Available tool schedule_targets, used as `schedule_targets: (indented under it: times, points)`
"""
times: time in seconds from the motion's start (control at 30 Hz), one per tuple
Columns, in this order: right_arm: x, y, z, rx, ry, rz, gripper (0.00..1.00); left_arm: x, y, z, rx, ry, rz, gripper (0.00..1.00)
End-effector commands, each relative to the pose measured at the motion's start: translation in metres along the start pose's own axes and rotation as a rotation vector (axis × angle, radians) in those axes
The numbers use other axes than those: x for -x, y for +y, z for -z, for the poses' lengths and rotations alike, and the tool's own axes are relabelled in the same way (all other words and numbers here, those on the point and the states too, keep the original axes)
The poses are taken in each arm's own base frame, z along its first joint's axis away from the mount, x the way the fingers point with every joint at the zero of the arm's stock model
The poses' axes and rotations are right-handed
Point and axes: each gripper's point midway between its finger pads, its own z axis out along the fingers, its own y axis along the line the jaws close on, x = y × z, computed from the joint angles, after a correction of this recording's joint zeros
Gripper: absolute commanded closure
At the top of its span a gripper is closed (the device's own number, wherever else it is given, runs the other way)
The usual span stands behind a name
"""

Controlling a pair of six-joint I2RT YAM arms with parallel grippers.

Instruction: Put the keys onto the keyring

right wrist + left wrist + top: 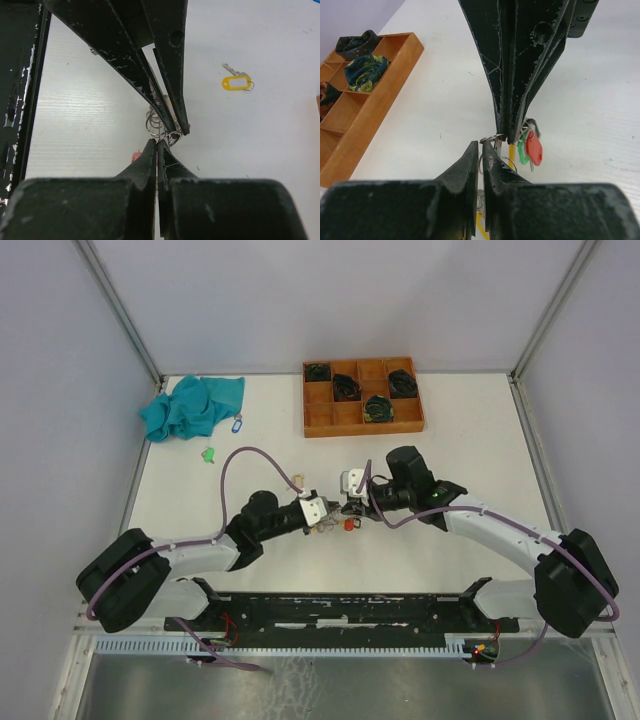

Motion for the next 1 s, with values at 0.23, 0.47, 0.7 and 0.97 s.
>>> schedule_targets:
  times: [0.23, 0.47, 0.7, 0.97]
  points:
    - [0.021, 0.002, 0.010, 0.015, -0.072, 0.027, 0.99, 0.024, 0.013, 0.008, 0.073, -0.135, -0.109, 0.77]
    - [0.021, 0.003, 0.009, 0.040, -0.067, 0.029, 0.99, 0.026, 0.008, 0.012, 0.049, -0.154, -0.137, 0.72]
    - [0.016, -0.005, 0.010, 0.001, -0.042, 0.048, 0.99, 0.027, -0.006, 0.013, -0.031, -0.167, -0.170, 0.72]
    - [0.015, -0.009, 0.013, -0.026, -0.036, 0.079, 0.99, 0.024, -0.016, 0.014, -0.114, -0.165, -0.168, 0.73]
